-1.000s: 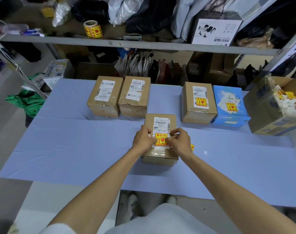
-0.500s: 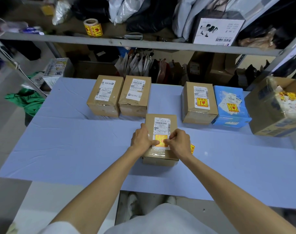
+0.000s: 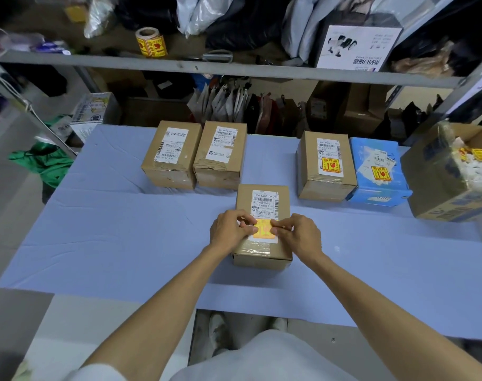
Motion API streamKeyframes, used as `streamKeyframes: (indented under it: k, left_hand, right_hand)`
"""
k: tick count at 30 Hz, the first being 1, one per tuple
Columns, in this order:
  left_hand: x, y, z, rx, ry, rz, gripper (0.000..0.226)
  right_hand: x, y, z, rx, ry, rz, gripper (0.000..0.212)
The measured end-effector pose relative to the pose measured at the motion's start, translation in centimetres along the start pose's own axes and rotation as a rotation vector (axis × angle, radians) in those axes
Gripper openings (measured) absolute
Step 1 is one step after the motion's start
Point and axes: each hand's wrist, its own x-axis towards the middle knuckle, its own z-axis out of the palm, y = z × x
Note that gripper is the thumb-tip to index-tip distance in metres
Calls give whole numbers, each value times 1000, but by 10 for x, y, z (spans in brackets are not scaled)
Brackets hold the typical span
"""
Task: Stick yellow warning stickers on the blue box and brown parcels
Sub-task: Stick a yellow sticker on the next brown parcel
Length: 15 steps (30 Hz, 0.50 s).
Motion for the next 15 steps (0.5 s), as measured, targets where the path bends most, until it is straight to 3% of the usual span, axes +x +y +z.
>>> streamKeyframes:
  k: [3, 6, 8, 12, 15]
  left_hand:
    - [1, 5, 5, 8, 11, -29, 12]
    - [2, 7, 11, 70, -4, -27, 14]
    - [3, 7, 11, 69, -29, -14, 18]
    - [5, 10, 0, -186, -92, -55, 17]
    - [8, 19, -5, -318, -139, -57, 20]
  right_hand:
    - [1, -3, 1, 26, 42, 49, 22]
    - [-1, -15, 10, -52, -38, -35, 35]
    - [0, -16, 10, -42, -48, -28, 31]
    - [4, -11, -2, 47, 29, 38, 16]
    - [4, -25, -10, 59, 63, -43, 22]
